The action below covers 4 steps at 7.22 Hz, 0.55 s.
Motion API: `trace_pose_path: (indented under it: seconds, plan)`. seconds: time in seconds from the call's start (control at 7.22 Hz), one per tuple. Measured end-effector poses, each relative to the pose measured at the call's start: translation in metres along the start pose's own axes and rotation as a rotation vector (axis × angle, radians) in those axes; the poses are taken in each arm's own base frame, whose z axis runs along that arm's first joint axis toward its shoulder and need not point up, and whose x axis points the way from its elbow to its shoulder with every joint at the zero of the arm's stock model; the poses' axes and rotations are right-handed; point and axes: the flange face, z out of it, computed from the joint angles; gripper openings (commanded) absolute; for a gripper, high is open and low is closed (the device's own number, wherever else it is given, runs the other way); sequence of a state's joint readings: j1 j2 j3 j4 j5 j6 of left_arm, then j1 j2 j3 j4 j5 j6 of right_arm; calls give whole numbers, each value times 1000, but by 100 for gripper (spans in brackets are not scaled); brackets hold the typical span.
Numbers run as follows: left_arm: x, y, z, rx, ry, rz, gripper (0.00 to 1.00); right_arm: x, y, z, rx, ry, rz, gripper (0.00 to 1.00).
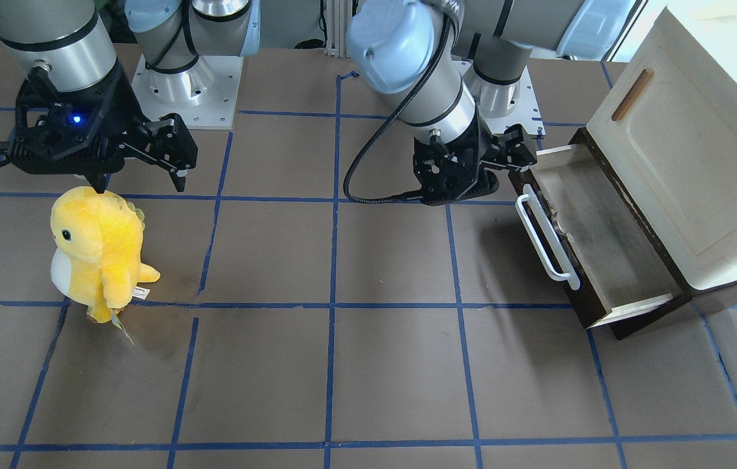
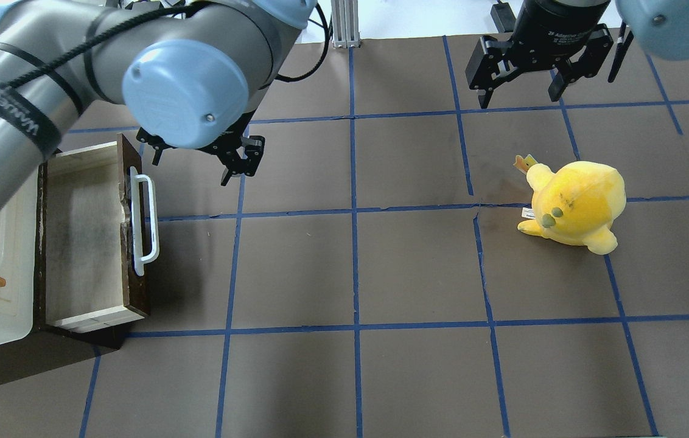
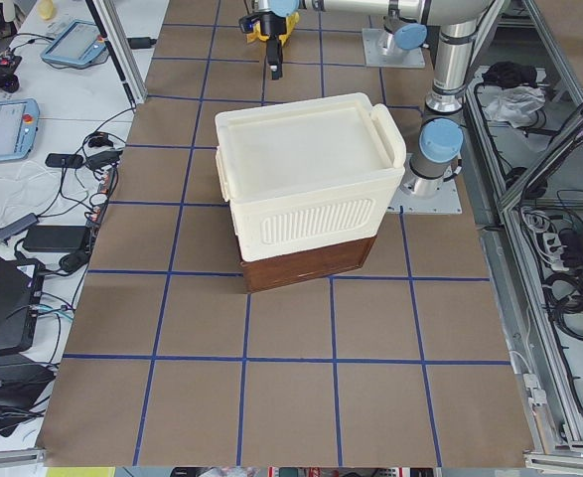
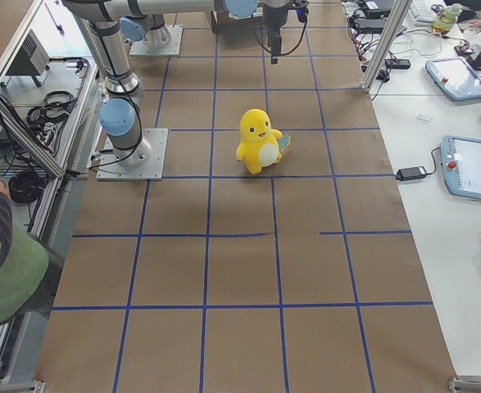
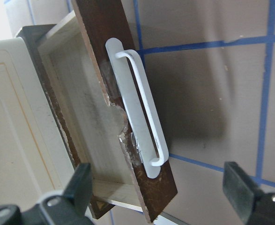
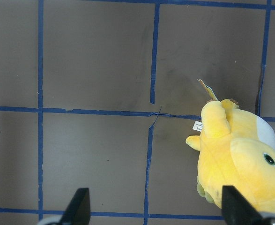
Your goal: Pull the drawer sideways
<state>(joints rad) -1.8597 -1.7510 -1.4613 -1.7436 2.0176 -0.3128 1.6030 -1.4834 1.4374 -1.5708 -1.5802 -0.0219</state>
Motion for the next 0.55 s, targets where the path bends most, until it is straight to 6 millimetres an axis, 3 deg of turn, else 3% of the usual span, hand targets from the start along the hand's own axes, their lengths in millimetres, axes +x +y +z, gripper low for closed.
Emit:
trace_pose_path:
  seconds: [0.28, 0.55]
  plan:
    - [-52, 17, -25, -7, 257, -86, 100, 0, 0, 0, 0, 0, 0, 100]
    - [-95, 26, -32, 8, 410, -116, 100, 0, 0, 0, 0, 0, 0, 100]
